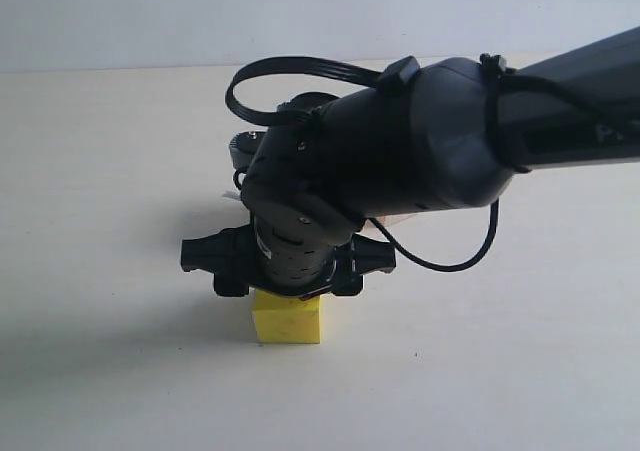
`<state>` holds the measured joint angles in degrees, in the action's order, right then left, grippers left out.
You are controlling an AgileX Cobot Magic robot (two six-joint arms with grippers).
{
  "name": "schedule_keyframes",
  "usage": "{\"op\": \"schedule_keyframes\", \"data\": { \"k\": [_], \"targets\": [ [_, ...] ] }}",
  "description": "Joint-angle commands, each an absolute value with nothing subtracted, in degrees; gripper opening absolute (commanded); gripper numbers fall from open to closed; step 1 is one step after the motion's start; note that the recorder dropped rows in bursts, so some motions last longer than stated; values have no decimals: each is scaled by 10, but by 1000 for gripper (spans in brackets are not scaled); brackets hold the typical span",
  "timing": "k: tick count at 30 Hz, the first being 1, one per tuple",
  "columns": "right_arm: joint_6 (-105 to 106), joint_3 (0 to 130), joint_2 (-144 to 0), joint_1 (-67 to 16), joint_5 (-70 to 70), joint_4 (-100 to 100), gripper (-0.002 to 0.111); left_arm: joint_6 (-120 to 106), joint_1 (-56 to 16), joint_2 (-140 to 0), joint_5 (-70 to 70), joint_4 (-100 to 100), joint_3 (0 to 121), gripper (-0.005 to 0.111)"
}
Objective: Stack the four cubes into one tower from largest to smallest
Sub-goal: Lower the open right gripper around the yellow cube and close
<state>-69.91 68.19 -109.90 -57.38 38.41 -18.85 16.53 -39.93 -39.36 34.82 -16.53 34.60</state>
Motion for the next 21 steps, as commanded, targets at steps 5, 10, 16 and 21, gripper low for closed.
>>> {"op": "schedule_keyframes", "data": {
  "k": [5, 10, 16, 21],
  "targets": [
    [-696, 686, -1100, -571, 381, -196, 70, 168, -399, -391, 346, -164, 342, 0],
    [-695, 686, -1100, -571, 388, -197, 70, 168, -399, -391, 346, -164, 342, 0],
    [-695, 686, -1100, -571, 388, -197, 70, 168, -399, -391, 346, -164, 342, 0],
    [-694, 686, -1101, -571, 385, -197, 70, 168, -399, -391, 346, -164, 342, 0]
  ]
}}
